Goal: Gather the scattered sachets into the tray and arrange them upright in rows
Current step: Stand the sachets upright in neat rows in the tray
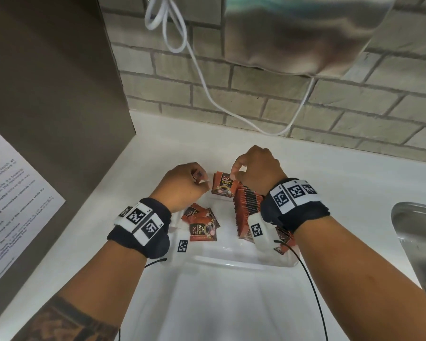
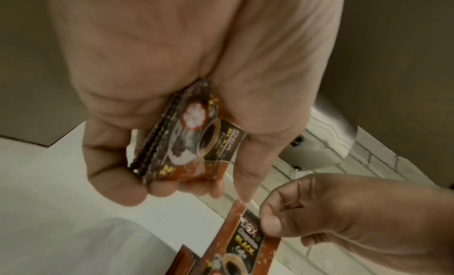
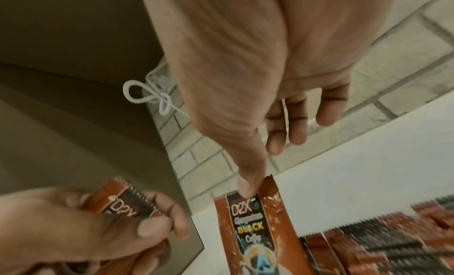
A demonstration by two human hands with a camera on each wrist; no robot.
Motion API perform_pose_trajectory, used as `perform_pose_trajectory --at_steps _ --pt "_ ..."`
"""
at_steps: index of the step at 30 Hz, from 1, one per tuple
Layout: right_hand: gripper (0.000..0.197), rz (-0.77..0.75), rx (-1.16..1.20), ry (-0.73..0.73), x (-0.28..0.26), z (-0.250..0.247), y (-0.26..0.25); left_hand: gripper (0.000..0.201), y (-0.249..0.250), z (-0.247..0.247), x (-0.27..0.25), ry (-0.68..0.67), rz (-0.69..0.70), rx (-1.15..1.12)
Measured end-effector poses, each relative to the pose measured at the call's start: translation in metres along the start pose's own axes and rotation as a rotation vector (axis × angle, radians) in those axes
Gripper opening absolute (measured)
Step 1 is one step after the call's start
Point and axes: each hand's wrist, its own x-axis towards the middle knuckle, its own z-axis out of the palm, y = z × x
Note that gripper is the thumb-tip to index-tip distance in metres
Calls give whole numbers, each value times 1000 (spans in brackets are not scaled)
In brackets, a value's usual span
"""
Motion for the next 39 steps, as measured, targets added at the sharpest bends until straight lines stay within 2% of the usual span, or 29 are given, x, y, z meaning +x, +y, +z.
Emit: perform_pose_trajectory --at_steps 2,5,7,11,16,22,28,33,36,39 --pt "8 20 -56 -21 4 6 -2 12 0 10 4 -165 -9 57" --pt "12 36 -121 -45 10 15 -3 29 -1 28 16 -388 -48 199" --pt "15 48 -151 -63 12 20 -3 34 -2 38 26 -477 -65 277" --pt "21 64 -153 -86 17 25 -2 38 -1 48 43 -570 -166 382" --pt "19 58 -155 -87 21 30 -1 46 0 55 57 -614 -242 396" --pt "26 47 -114 -58 23 37 0 48 -3 61 64 -638 -307 355" --pt "25 50 -73 -51 29 39 8 30 -4 62 64 -628 -323 315" --pt "19 41 -56 -43 29 35 11 22 -1 58 61 -634 -350 238" --pt "20 39 -47 -51 26 30 10 10 0 53 58 -631 -339 181" --pt "21 13 97 -29 20 20 13 12 -2 38 55 -592 -273 109"
